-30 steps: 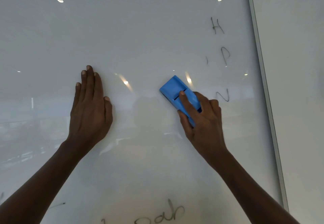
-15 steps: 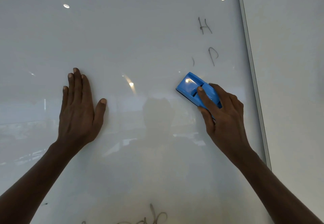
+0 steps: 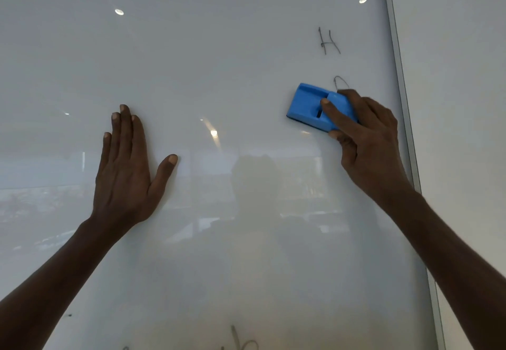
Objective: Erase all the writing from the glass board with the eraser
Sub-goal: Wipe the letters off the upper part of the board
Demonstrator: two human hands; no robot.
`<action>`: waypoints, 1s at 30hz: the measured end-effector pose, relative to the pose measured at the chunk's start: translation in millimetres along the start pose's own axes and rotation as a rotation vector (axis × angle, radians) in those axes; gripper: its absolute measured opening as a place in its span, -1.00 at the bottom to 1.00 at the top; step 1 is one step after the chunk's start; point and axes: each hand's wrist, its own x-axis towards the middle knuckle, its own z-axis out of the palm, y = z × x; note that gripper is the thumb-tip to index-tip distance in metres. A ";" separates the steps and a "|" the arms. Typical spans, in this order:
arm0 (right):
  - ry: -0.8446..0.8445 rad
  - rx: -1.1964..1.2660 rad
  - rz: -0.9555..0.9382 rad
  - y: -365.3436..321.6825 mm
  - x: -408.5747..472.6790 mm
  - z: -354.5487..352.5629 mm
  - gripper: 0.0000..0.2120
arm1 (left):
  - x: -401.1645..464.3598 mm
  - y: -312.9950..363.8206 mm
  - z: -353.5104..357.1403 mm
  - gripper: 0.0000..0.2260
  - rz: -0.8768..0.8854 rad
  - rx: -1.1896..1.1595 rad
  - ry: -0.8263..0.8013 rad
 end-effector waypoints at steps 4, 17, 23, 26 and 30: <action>-0.013 0.018 -0.005 13.1 36.9 1.0 -0.59 | -0.3 0.0 0.4 -0.18 0.000 0.000 0.005; 0.012 0.015 0.089 37.8 121.7 5.4 -0.58 | -0.1 -1.1 0.4 -0.19 -0.006 0.018 0.005; 0.025 -0.030 0.213 47.2 140.8 9.6 -0.54 | -0.2 -0.7 0.1 -0.18 -0.005 0.016 0.006; 0.023 -0.054 0.221 49.5 142.6 11.6 -0.54 | -0.4 -0.7 -0.2 -0.18 -0.003 0.009 0.005; 0.013 0.038 0.215 53.9 139.3 11.8 -0.55 | -0.5 -0.2 0.2 -0.19 -0.004 0.004 0.010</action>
